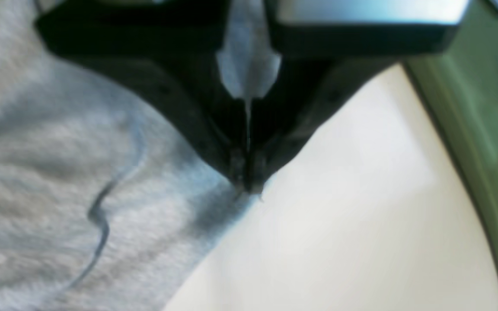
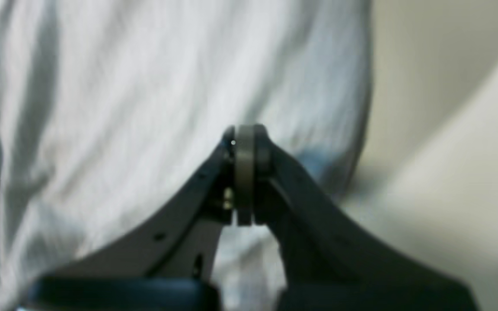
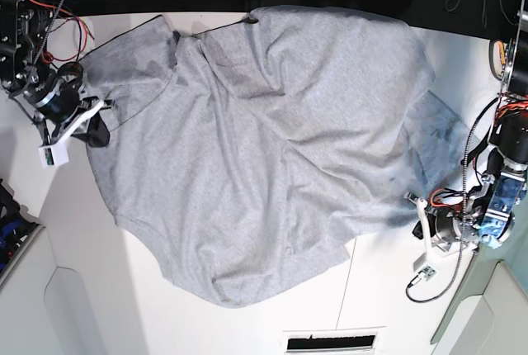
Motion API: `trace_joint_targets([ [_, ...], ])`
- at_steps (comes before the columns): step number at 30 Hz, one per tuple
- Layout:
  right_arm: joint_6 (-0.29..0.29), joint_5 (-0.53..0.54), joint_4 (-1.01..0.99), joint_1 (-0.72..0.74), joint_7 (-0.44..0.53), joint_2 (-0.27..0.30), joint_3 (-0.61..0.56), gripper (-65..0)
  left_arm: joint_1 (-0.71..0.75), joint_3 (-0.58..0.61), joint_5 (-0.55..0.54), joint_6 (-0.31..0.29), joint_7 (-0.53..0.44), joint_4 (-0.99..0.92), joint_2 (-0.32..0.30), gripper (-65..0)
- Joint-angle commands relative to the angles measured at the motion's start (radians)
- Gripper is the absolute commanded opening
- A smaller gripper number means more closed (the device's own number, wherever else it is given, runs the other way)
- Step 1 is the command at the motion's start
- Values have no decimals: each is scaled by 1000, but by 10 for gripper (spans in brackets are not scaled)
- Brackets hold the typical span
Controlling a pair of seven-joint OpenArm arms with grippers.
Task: Layout the t-shirt on the table in an organized manner, then fold the t-shirt properly
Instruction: 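Pull the shirt outward with both grippers to spread it flat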
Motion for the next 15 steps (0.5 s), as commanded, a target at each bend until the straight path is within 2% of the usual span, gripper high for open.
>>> trace_joint_targets([
  [1,7,15,18,32,19,10,6,-650,-3,-10,-34,-18,19,32,-26,-641],
  [4,8,10,14,90,8,-4,4,-650,69,-51,-131,-53,99,82,-73,-641],
  [7,8,-26,-31,158,12,-16,-22,-650,145,-127,-194,-87,168,97,-92,-641],
  [11,8,-96,-192,277,49,-40,-82,-650,247,-233,-201,-112,188,97,-92,-641],
  [15,12,-163,-362,358,90,-47,-164,-650,335,-249,-167,-111,192,97,-85,-641],
])
